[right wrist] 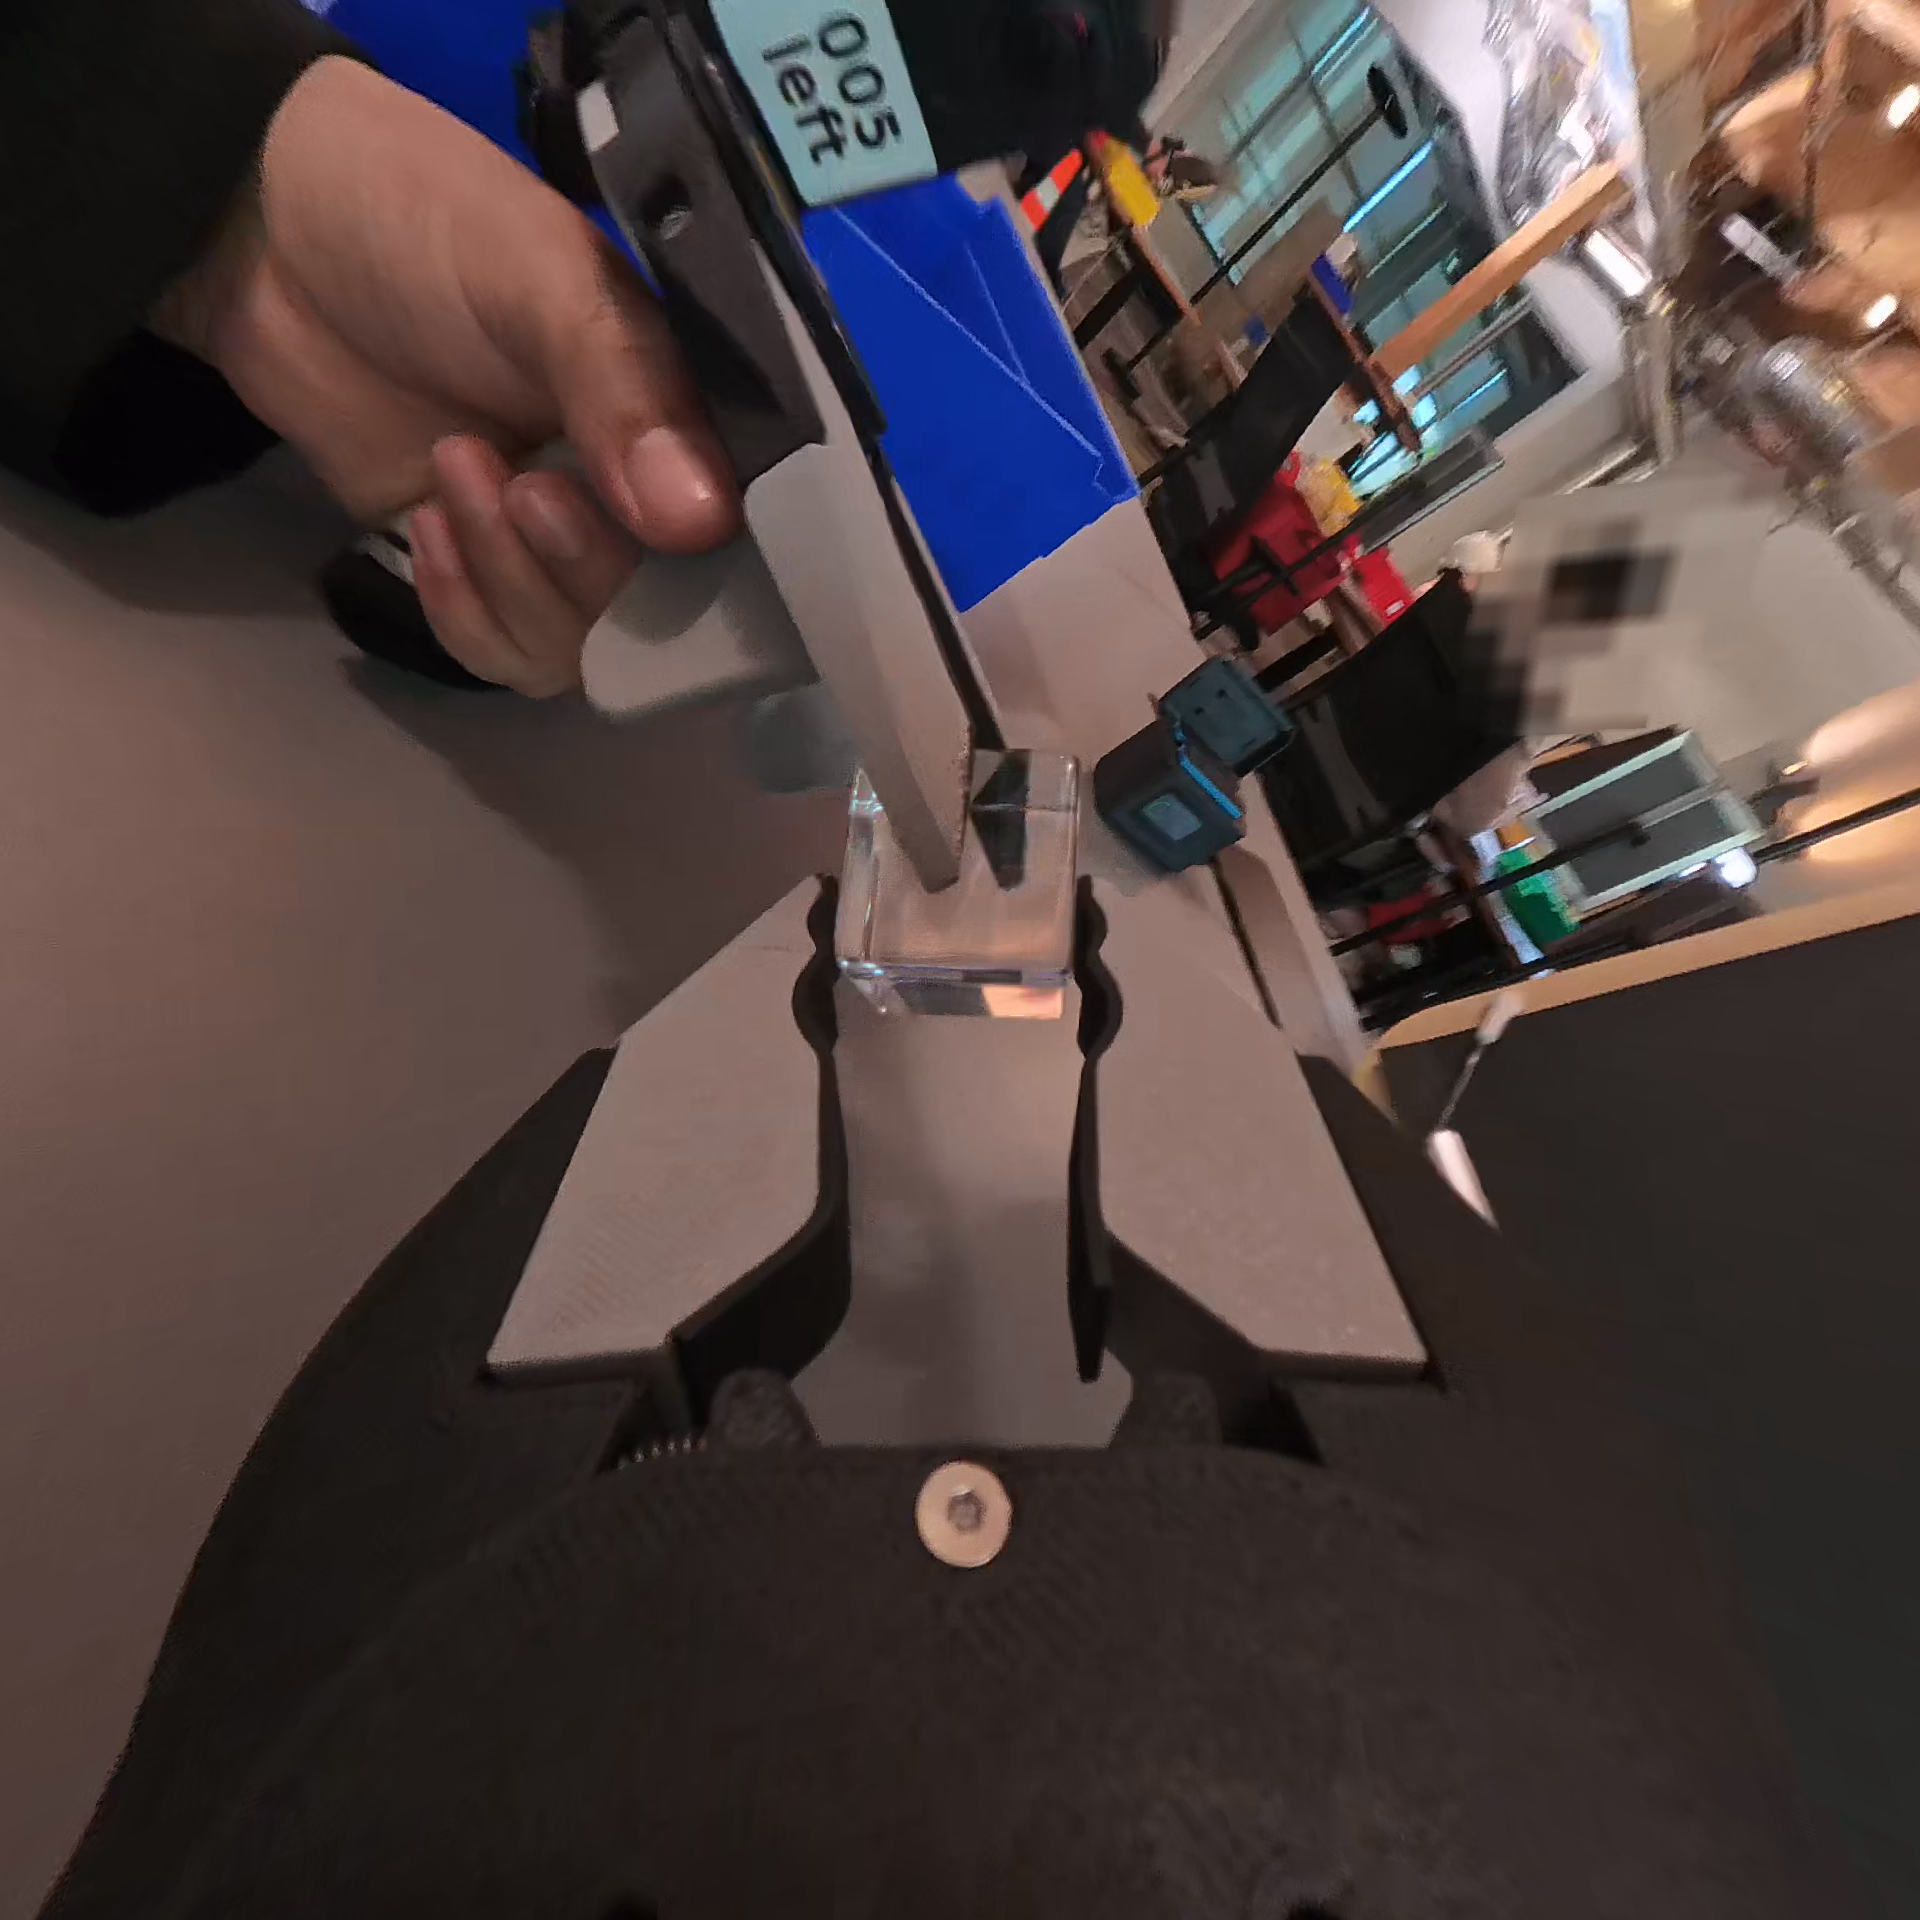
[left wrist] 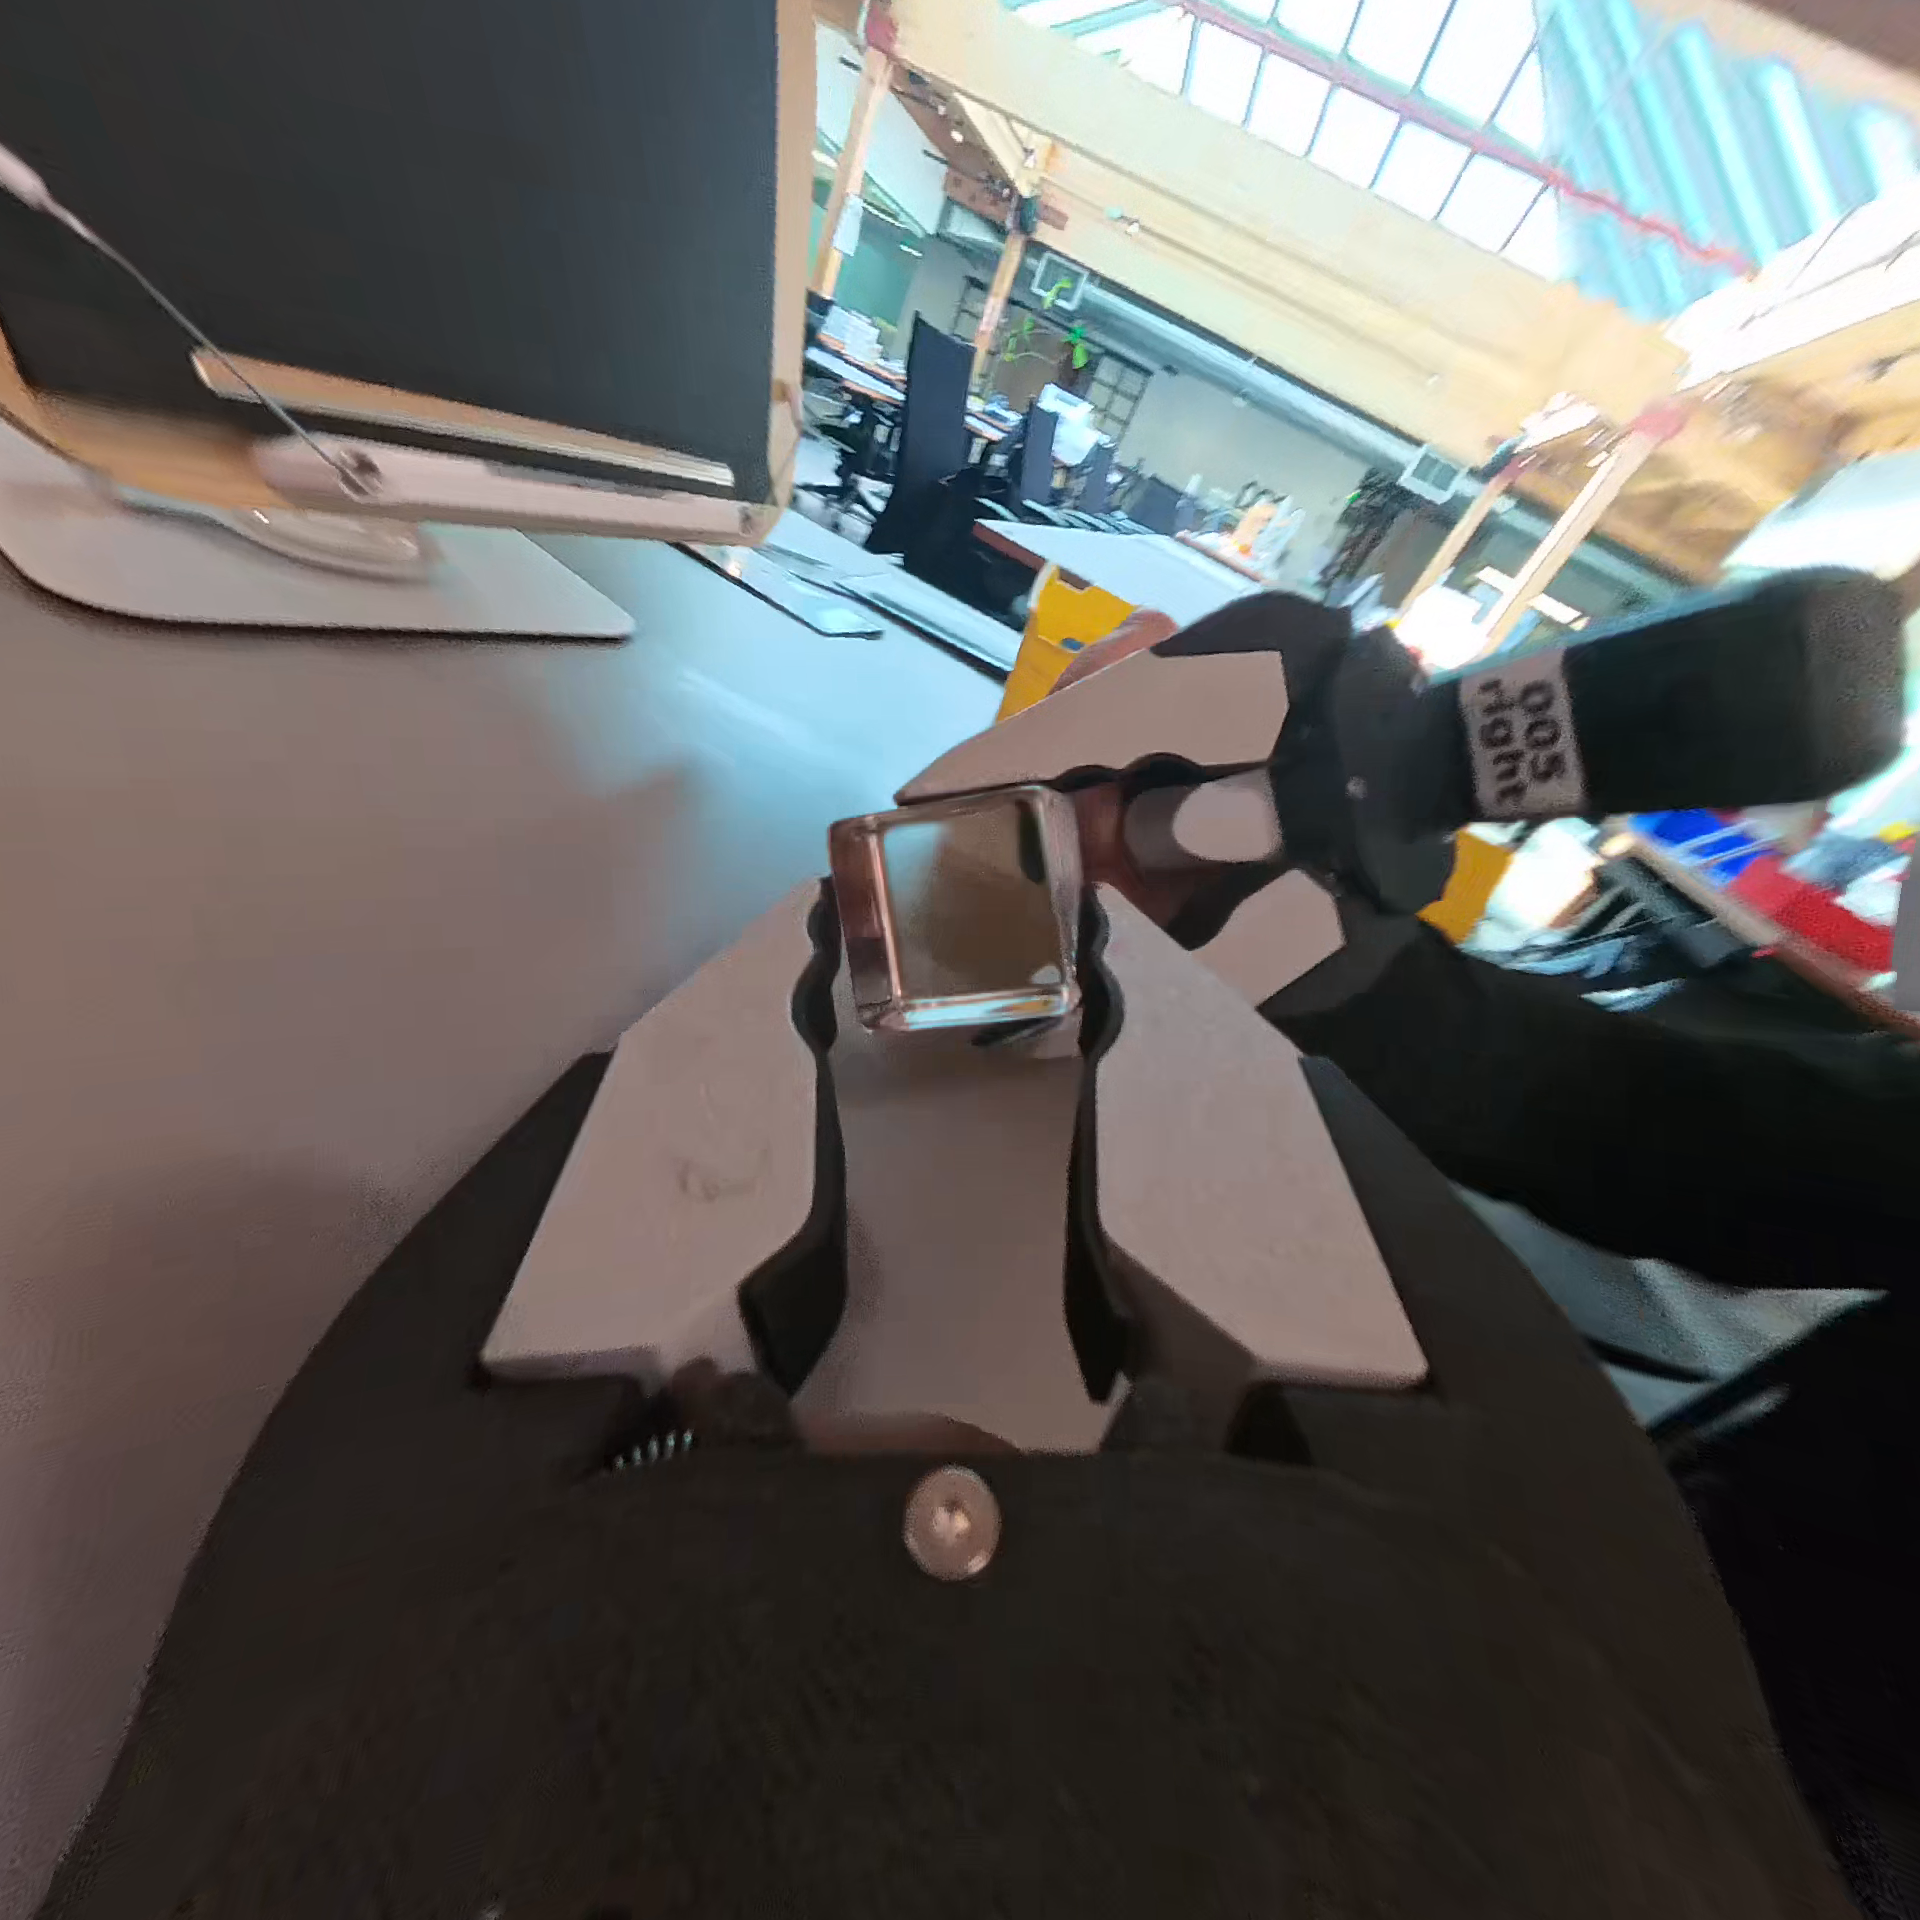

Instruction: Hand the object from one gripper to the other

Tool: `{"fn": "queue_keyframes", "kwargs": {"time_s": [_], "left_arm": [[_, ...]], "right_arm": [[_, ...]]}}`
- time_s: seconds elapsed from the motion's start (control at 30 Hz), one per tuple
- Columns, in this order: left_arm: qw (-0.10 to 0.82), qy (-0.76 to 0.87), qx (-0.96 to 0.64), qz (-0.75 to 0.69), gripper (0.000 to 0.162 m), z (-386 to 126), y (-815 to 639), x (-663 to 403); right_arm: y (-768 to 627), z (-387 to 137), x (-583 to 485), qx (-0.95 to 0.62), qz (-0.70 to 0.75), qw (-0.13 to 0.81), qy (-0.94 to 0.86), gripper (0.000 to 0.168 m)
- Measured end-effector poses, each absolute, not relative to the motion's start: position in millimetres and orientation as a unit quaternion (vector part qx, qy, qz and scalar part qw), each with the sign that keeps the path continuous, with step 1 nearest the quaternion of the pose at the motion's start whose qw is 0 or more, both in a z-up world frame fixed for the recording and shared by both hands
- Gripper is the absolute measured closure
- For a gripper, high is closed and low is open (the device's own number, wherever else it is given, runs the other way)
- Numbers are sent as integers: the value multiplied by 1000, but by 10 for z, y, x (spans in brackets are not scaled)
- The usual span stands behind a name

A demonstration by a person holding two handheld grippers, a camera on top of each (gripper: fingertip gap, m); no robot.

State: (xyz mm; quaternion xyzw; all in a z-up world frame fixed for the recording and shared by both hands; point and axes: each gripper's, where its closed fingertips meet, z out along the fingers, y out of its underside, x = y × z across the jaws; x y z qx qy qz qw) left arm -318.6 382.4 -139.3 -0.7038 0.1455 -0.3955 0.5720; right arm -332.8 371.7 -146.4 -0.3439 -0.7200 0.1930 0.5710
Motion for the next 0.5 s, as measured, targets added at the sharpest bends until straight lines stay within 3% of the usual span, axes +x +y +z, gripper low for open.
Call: {"fn": "queue_keyframes", "kwargs": {"time_s": [0.13,0.3,0.5], "left_arm": [[605,174,-689,-360,119,-1309,3807,-3172],[638,136,-634,-416,119,-1043,3749,-3285],[707,169,-556,-403,119,-716,3556,-3268]], "right_arm": [[3670,-1343,-3263,-383,305,524,-697,124],[3724,-1033,-3158,-425,481,464,-611,122],[3698,-864,-3109,-450,669,303,-508,116]]}}
